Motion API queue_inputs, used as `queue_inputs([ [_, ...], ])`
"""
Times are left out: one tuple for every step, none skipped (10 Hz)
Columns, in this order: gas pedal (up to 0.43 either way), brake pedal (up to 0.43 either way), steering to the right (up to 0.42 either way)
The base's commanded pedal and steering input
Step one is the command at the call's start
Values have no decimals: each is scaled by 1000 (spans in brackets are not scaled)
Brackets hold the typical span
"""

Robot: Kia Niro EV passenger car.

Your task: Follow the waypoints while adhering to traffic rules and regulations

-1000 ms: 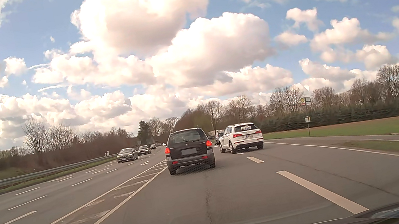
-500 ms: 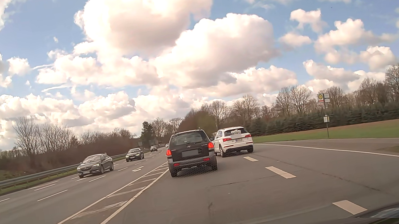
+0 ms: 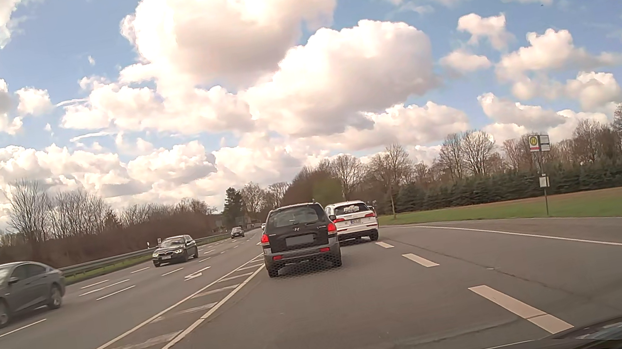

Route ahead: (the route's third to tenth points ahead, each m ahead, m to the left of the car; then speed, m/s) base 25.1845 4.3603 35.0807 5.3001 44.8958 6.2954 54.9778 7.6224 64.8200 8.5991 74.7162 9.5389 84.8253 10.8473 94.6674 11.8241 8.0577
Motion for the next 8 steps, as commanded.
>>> queue_inputs([
  [150,0,-5],
  [150,0,-4],
  [150,0,-2],
  [157,0,-2],
  [177,0,-3],
  [177,0,-4],
  [177,0,-4],
  [177,0,-5],
])
